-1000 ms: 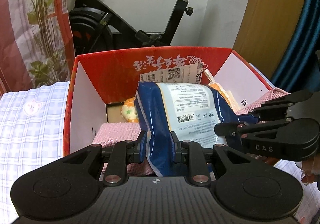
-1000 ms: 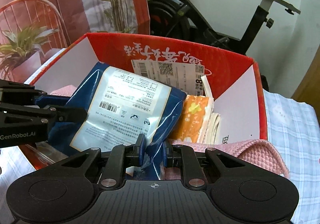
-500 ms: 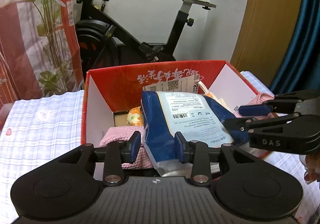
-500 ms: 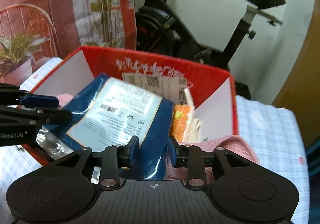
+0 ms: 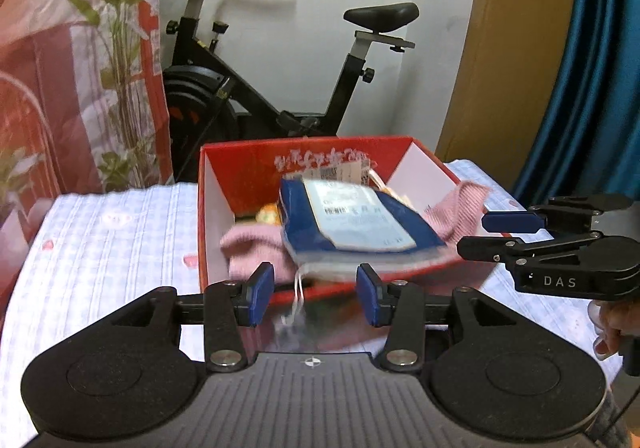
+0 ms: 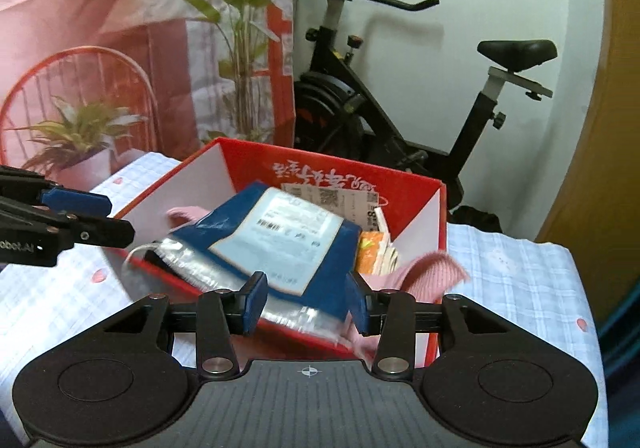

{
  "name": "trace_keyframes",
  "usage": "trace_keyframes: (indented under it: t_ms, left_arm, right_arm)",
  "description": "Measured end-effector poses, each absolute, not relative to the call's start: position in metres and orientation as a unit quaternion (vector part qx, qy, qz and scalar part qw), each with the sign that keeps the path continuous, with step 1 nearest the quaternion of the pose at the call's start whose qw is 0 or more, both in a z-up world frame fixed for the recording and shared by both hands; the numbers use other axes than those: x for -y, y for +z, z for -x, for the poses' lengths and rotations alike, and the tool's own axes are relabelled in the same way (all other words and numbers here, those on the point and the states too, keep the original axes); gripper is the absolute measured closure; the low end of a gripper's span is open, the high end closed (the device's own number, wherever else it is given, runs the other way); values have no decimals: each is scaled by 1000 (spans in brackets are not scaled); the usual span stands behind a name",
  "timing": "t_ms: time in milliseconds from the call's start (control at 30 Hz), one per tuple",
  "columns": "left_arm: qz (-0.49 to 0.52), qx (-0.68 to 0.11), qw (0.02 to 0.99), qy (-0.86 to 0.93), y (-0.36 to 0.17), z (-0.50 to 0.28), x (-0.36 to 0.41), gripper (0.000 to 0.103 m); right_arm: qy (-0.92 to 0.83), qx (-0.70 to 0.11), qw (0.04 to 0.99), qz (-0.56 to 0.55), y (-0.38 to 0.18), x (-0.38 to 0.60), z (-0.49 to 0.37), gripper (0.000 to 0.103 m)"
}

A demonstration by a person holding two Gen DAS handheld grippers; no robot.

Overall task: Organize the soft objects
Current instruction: 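Move both tools down to the black eye mask on the bed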

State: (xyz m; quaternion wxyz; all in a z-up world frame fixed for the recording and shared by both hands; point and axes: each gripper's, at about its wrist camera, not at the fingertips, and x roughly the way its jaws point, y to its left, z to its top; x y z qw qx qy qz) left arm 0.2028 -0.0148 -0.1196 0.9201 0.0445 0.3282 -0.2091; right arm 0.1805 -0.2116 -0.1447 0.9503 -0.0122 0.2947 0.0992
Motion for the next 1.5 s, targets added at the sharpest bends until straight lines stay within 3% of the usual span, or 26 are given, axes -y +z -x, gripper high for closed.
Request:
trace_keyframes:
  t_ms: [567,733,1500]
  left_arm:
    - [51,-403,905,-127,-223,-159,-22,55]
    - [49,-400,909,-111,-232,-154,-22,45]
    - [35,-388,917,-82,-246,-136,-20,43]
  right_arm:
    - [94,-324,941,-25,-238,216,-130,60]
    - [81,-328,940,-45,-268,223,-136,54]
    - [100,-303,947,-42,-298,210,-119,56]
